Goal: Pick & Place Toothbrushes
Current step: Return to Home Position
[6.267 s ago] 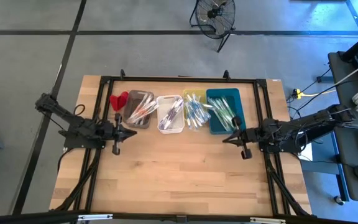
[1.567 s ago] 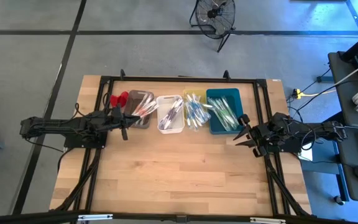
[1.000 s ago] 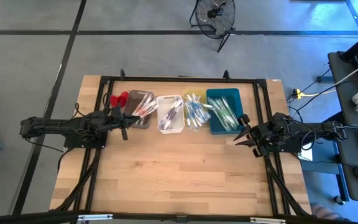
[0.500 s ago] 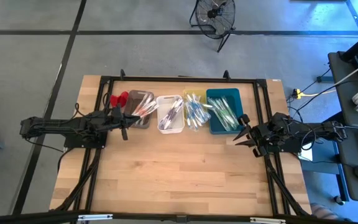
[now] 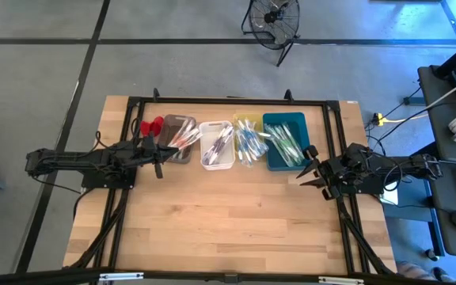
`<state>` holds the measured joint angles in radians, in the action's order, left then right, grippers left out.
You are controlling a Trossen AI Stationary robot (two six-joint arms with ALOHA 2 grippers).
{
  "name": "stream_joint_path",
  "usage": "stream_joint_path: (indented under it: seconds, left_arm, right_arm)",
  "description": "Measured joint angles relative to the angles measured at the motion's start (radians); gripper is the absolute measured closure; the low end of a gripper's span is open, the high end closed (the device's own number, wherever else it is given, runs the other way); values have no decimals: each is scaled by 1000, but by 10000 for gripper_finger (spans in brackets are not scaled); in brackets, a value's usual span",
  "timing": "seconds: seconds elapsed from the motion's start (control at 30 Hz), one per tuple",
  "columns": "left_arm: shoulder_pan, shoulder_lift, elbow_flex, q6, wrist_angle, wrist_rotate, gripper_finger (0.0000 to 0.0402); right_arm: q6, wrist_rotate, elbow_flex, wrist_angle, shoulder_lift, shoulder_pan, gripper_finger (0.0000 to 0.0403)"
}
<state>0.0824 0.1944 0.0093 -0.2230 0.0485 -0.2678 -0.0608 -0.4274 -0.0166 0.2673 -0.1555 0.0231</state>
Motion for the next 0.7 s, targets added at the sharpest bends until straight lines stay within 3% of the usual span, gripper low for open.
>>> stream_joint_path:
  seconds: [0.7]
  left_arm:
    - [0,0,0,0,0,0,400]
  right_arm:
    - [0,0,0,0,0,0,319]
